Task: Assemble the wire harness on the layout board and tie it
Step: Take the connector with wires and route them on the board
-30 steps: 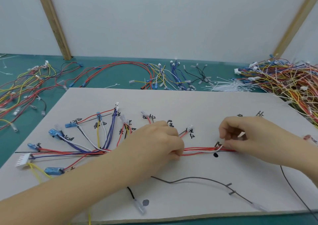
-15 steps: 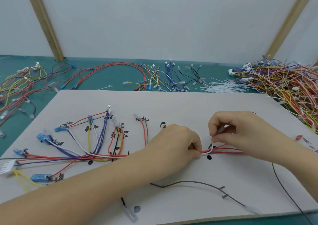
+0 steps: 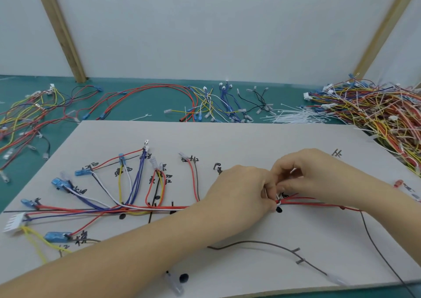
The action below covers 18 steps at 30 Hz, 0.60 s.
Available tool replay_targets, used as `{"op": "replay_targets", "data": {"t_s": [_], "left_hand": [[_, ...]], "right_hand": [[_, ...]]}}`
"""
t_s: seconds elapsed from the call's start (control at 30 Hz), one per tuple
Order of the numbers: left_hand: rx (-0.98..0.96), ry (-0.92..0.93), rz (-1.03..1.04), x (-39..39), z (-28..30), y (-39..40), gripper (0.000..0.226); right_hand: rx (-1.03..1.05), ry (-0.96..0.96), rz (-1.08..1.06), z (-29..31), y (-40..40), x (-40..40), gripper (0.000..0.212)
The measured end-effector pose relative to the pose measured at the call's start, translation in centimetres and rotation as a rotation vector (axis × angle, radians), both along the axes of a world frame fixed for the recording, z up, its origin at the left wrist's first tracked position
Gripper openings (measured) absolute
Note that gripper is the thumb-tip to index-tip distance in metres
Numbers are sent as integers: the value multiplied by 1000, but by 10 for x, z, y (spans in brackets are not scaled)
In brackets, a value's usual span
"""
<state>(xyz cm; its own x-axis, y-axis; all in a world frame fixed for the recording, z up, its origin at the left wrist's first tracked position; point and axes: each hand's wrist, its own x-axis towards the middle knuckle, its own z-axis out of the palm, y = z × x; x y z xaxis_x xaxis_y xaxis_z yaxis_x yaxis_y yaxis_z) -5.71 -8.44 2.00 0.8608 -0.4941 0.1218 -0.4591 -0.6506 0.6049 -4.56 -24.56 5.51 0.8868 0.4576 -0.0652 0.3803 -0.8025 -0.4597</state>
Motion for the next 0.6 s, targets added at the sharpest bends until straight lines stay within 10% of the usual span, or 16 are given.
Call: {"op": "replay_targets", "data": {"t_s": [0.6], "left_hand": [[89, -117, -26, -2, -5, -8, 17]], "right_hand": [[-72, -340, 47, -27, -15, -22, 6]]}}
